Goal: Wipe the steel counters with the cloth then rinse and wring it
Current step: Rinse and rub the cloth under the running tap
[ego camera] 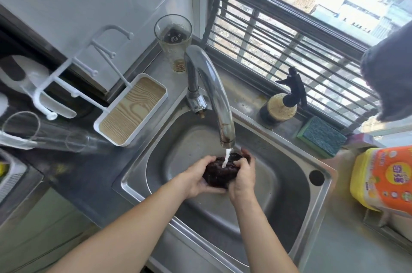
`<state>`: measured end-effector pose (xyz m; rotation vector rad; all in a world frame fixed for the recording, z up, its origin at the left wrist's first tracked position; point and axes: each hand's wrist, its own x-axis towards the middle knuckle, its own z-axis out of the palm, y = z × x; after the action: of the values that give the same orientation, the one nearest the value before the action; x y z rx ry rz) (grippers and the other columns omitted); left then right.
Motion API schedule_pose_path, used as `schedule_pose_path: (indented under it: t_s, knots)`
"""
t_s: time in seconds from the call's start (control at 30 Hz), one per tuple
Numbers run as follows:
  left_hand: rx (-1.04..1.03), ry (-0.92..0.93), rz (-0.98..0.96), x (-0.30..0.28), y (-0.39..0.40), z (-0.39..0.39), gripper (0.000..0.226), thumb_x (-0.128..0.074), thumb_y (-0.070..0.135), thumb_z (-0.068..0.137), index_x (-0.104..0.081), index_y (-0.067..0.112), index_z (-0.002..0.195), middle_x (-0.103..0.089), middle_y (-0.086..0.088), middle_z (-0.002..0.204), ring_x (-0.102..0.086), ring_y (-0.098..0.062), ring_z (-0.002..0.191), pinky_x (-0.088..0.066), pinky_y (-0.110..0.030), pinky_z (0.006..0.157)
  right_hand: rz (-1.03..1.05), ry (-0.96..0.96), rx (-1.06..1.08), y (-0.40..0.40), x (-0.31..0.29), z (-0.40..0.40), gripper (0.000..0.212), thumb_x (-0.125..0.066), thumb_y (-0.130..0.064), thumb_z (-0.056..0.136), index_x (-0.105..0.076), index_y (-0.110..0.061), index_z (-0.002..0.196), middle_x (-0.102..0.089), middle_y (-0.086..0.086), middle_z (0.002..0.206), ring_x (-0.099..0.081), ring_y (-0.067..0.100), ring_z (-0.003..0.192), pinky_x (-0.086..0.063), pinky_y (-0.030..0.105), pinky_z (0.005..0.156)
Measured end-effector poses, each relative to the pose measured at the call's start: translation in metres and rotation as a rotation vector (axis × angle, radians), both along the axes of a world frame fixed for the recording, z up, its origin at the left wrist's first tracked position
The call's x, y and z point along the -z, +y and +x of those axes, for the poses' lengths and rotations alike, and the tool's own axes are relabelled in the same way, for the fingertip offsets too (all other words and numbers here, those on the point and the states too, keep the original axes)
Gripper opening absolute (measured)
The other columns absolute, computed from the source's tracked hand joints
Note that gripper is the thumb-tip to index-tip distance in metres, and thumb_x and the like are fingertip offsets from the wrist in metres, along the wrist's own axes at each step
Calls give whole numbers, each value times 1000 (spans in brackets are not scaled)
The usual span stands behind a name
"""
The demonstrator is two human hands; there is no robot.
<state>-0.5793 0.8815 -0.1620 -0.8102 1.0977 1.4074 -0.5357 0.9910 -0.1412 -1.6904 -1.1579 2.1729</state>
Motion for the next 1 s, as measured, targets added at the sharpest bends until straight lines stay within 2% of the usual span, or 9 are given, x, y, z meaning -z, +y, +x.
schedule_pose_path:
  t_s: [0.1, 0.2, 0.27, 0.33, 0.47, 0.63, 0.8, 0.93, 1.0]
  knots:
    - [-87, 95, -108, -2, 6, -7, 30, -66, 30, 92, -65, 18, 119, -70, -17, 119, -70, -33, 95, -61, -41, 60, 189, -123, -213, 2, 15, 7, 34, -47, -15, 88, -71, -28, 107, -74, 0, 101, -68, 24, 98, -57, 41, 91]
    - [-32, 292, -237, -4, 11, -8, 20, -71, 36, 90, -65, 24, 105, -71, -8, 102, -64, -20, 73, -46, -21, 44, 304, -169, -489, -2, 19, 16, 32, -48, -48, 79, -74, -35, 91, -77, -7, 94, -70, 18, 98, -54, 50, 97]
    - [34, 377, -249, -5, 15, -5, 26, -66, 45, 92, -67, 23, 106, -73, -2, 93, -64, -14, 69, -43, -18, 46, 276, -139, -591, -12, 18, 15, 38, -52, -65, 83, -72, -34, 92, -77, -5, 92, -72, 17, 95, -56, 48, 93]
    - [6, 358, -232, -5, 22, 0, 29, -61, 47, 95, -71, 21, 103, -75, 0, 88, -69, -15, 74, -51, -22, 56, 327, -121, -580, -21, 17, 15, 48, -56, -76, 81, -70, -31, 90, -76, -6, 88, -71, 13, 91, -57, 43, 89]
    - [-105, 314, -225, -1, 29, 5, 29, -60, 37, 98, -74, 13, 91, -75, 2, 69, -70, -15, 64, -52, -23, 57, 471, -181, -476, -26, 18, 10, 49, -59, -74, 79, -65, -26, 81, -73, -6, 75, -70, 16, 78, -57, 41, 79]
    - [-112, 302, -210, -5, 32, 9, 26, -61, 26, 96, -71, 14, 75, -72, 0, 64, -64, -18, 60, -49, -25, 58, 546, -245, -514, -16, 12, 6, 39, -66, -49, 92, -63, -15, 73, -66, -3, 63, -63, 19, 68, -42, 31, 61]
    - [-72, 348, -237, -5, 32, 12, 22, -63, 33, 92, -71, 15, 80, -71, -7, 75, -63, -22, 67, -48, -28, 57, 532, -301, -540, -12, 13, 4, 40, -60, -42, 96, -60, -17, 65, -70, 8, 72, -65, 32, 78, -43, 34, 68]
    - [21, 434, -274, -2, 31, 12, 33, -60, 41, 93, -74, 13, 84, -77, -8, 85, -73, -27, 85, -59, -42, 75, 540, -344, -561, -11, 12, 5, 43, -57, -42, 99, -60, -18, 64, -73, 17, 82, -65, 37, 87, -41, 34, 72]
    - [72, 459, -253, -8, 27, 12, 39, -52, 40, 101, -70, 13, 81, -74, -3, 75, -71, -20, 71, -57, -30, 64, 528, -346, -575, -9, 15, 6, 43, -52, -40, 101, -67, -15, 70, -74, 20, 86, -66, 38, 90, -44, 37, 75]
